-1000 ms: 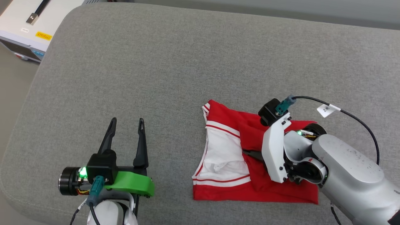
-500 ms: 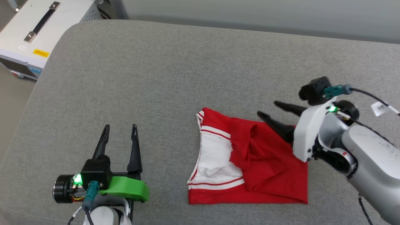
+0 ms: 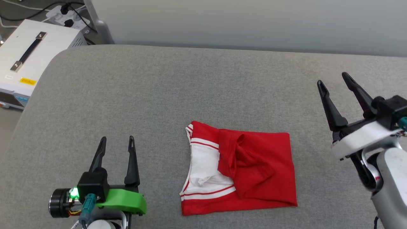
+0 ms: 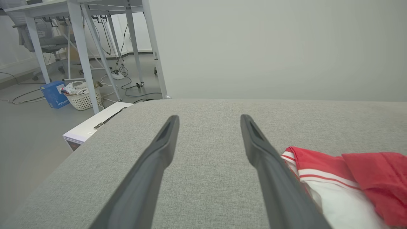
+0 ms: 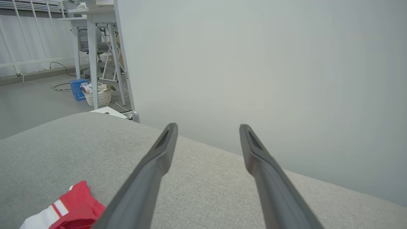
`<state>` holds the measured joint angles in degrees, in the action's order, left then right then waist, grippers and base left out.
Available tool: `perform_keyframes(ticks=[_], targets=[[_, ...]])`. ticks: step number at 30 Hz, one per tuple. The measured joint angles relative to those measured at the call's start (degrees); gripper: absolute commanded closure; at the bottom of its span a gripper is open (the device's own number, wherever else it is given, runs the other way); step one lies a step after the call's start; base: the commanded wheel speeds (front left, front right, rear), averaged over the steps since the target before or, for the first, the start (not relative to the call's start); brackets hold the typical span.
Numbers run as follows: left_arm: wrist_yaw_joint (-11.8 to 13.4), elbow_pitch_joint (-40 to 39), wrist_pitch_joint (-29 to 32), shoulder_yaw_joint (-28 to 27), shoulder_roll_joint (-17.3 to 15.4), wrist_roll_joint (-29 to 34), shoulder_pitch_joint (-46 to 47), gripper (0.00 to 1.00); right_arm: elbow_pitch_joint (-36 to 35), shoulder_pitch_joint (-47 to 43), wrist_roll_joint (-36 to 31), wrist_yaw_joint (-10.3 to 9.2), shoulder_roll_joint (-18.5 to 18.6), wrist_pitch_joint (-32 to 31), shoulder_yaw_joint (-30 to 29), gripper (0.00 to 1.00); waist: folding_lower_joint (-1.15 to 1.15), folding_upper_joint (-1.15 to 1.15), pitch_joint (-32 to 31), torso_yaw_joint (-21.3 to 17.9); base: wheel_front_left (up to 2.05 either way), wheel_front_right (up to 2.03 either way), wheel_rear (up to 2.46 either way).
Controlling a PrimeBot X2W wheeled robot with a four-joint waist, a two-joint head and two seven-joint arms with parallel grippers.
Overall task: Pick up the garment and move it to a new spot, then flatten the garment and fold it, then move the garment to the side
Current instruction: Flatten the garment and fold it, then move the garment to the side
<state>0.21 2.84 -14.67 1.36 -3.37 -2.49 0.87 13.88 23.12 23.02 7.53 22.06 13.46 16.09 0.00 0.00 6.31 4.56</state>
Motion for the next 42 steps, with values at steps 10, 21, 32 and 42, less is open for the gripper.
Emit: perform_keyframes(ticks=[10, 21, 32, 42], targets=[[-0.1, -1.3, 0.0, -0.4, 0.0, 0.2, -2.9, 0.0, -7.0, -14.1, -7.4, 0.0, -9.7, 1.0, -11.0, 0.0, 0.0, 0.0, -2.7, -1.8, 0.0, 0.0, 0.0], [-0.5, -1.6, 0.0, -0.4, -0.1, 0.2, -5.1, 0.0, -11.2, -24.5, -10.5, 0.0, -15.0, 1.0, -15.7, 0.0, 0.0, 0.0, -4.3, -3.0, 0.0, 0.0, 0.0], [-0.5, -0.6, 0.0, -0.3, -0.3, 0.2, -5.7, 0.0, -10.8, -26.0, -11.4, 0.0, -16.2, 1.0, -15.4, 0.0, 0.0, 0.0, -4.9, -3.4, 0.0, 0.0, 0.0], [-0.5, -0.2, 0.0, -0.3, -0.3, 0.2, -5.7, 0.0, -13.0, -23.9, -12.9, 0.0, -15.0, 1.0, -15.8, 0.0, 0.0, 0.0, -4.4, -3.1, 0.0, 0.0, 0.0]])
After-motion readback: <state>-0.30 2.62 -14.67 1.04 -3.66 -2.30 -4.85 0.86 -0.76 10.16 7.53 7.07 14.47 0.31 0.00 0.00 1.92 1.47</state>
